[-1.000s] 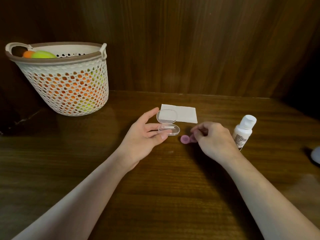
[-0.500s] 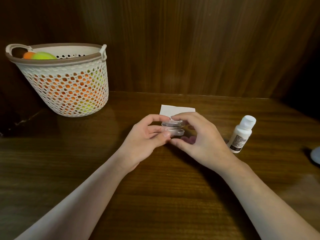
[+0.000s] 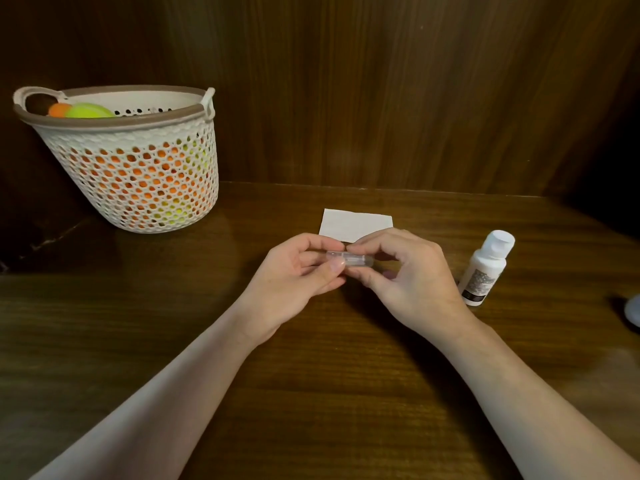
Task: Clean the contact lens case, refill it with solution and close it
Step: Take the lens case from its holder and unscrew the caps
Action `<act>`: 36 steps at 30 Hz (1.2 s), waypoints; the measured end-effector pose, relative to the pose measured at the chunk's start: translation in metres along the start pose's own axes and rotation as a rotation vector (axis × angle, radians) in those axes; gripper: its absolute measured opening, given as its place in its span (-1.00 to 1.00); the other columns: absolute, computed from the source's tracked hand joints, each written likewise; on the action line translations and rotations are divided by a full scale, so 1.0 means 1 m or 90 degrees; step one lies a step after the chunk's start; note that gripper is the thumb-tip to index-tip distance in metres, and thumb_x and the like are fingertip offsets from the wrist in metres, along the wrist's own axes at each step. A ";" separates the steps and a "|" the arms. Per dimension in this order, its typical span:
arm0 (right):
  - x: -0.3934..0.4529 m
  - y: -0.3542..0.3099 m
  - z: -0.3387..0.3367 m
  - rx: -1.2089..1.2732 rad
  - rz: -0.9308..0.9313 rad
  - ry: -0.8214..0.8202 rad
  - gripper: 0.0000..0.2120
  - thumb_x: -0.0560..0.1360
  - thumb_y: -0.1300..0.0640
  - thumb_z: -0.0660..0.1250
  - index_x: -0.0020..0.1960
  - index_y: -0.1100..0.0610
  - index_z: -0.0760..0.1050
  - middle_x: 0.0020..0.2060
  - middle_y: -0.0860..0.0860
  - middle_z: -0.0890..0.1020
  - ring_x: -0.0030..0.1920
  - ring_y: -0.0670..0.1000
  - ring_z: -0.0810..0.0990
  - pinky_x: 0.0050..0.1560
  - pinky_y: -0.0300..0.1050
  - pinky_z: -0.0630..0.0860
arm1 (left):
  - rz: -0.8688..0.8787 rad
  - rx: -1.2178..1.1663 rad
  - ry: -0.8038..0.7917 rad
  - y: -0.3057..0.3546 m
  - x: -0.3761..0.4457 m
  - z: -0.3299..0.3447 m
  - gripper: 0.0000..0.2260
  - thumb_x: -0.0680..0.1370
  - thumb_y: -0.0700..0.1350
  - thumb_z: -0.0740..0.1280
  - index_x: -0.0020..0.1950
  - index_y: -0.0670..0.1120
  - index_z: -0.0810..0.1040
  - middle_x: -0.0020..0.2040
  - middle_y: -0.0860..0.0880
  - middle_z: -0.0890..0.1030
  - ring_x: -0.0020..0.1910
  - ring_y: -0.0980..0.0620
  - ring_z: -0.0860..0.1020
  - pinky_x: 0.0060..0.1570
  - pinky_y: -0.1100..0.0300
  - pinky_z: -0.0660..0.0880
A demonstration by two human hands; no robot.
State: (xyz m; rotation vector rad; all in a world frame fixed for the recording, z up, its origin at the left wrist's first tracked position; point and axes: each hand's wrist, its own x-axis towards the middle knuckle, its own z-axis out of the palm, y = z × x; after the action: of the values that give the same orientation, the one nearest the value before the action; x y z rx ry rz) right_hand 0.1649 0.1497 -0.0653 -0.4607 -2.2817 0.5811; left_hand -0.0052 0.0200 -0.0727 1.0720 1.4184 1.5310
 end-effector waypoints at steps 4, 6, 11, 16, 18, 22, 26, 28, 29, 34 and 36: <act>0.000 -0.001 -0.001 0.003 -0.003 -0.003 -0.76 0.50 -0.03 0.56 0.15 -0.09 0.72 0.03 -0.33 0.66 0.17 -0.24 0.61 0.17 -0.10 0.65 | 0.014 0.008 0.009 0.000 -0.001 0.000 -0.66 0.55 -0.14 0.51 0.31 -0.08 0.60 0.19 -0.05 0.75 0.23 -0.02 0.72 0.21 0.07 0.67; -0.001 -0.003 0.001 0.003 -0.003 -0.009 -0.75 0.50 -0.08 0.53 0.16 -0.11 0.72 0.05 -0.32 0.67 0.18 -0.24 0.60 0.13 -0.05 0.67 | 0.027 0.050 0.037 0.000 -0.001 0.001 -0.68 0.53 -0.14 0.54 0.27 -0.07 0.62 0.17 -0.03 0.75 0.21 0.00 0.72 0.22 0.05 0.67; 0.003 0.005 0.002 -0.046 0.051 -0.102 -0.60 0.52 -0.12 0.55 0.33 -0.26 0.57 0.21 -0.40 0.50 0.30 -0.26 0.44 0.32 0.05 0.60 | 0.055 0.216 0.172 0.004 0.002 -0.006 -0.74 0.56 -0.14 0.55 0.19 0.08 0.63 0.13 0.14 0.72 0.15 0.20 0.69 0.14 0.20 0.67; 0.001 0.019 -0.003 -0.111 0.172 -0.232 -0.33 0.49 -0.30 0.51 0.53 -0.26 0.39 0.38 -0.24 0.42 0.38 -0.13 0.30 0.36 -0.06 0.43 | 0.072 0.376 0.279 0.003 0.003 -0.020 -0.72 0.58 -0.13 0.52 0.22 0.11 0.58 0.10 0.24 0.63 0.11 0.29 0.59 -0.11 0.57 0.48; 0.001 0.021 -0.005 -0.104 0.177 -0.236 -0.36 0.52 -0.25 0.51 0.53 -0.23 0.40 0.33 -0.24 0.42 0.35 -0.14 0.31 0.20 -0.27 0.34 | 0.066 0.379 0.272 0.000 0.002 -0.021 -0.71 0.59 -0.16 0.52 0.25 0.07 0.59 0.11 0.22 0.64 0.09 0.29 0.60 -0.10 0.62 0.44; 0.000 0.017 -0.003 -0.078 0.177 -0.223 -0.49 0.59 -0.08 0.51 0.49 -0.23 0.45 0.27 -0.25 0.47 0.18 -0.23 0.46 -0.04 -0.44 0.35 | 0.036 0.391 0.247 -0.001 0.003 -0.020 -0.70 0.59 -0.15 0.52 0.27 0.09 0.58 0.15 0.19 0.65 0.10 0.28 0.60 -0.07 0.48 0.55; 0.000 0.009 0.002 -0.045 0.163 -0.213 -0.54 0.60 0.03 0.52 0.44 -0.21 0.51 0.22 -0.26 0.55 0.09 -0.28 0.59 -0.04 -0.41 0.51 | 0.011 0.439 0.244 -0.005 0.005 -0.022 -0.70 0.60 -0.11 0.51 0.22 0.19 0.55 0.12 0.25 0.63 0.20 0.17 0.59 0.39 -0.11 0.53; 0.000 0.007 0.003 -0.032 0.158 -0.219 -0.53 0.59 0.09 0.53 0.43 -0.22 0.52 0.17 -0.30 0.59 0.08 -0.30 0.61 -0.05 -0.45 0.53 | 0.003 0.472 0.252 -0.006 0.006 -0.024 -0.69 0.60 -0.09 0.52 0.19 0.24 0.53 0.12 0.25 0.64 0.27 0.11 0.57 0.47 -0.20 0.42; -0.001 0.006 0.005 -0.020 0.157 -0.222 -0.52 0.58 0.11 0.53 0.42 -0.22 0.53 0.14 -0.31 0.60 0.08 -0.33 0.61 -0.07 -0.48 0.53 | -0.002 0.493 0.259 -0.006 0.006 -0.025 -0.69 0.59 -0.08 0.52 0.19 0.25 0.52 0.12 0.25 0.64 0.30 0.10 0.56 0.50 -0.20 0.37; -0.002 0.003 0.009 0.026 0.148 -0.230 -0.51 0.56 0.11 0.55 0.41 -0.21 0.53 0.10 -0.33 0.60 0.12 -0.39 0.58 -0.04 -0.56 0.51 | 0.002 0.567 0.293 -0.011 0.005 -0.027 -0.69 0.60 -0.05 0.51 0.26 0.24 0.55 0.22 0.24 0.61 0.34 0.12 0.46 0.39 -0.04 0.28; -0.002 0.002 0.007 -0.009 0.141 -0.240 -0.50 0.54 0.00 0.57 0.41 -0.24 0.52 0.11 -0.38 0.57 0.11 -0.37 0.58 -0.07 -0.54 0.50 | 0.049 0.603 0.293 -0.007 0.003 -0.023 -0.70 0.60 -0.02 0.50 0.28 0.24 0.56 0.28 0.22 0.53 0.31 0.17 0.36 0.30 0.08 0.27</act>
State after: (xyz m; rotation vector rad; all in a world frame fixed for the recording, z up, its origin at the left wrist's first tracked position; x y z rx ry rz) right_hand 0.1612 0.1485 -0.0716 -0.6627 -2.6104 0.8204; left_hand -0.0279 0.0157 -0.0802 1.3418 2.5859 1.1779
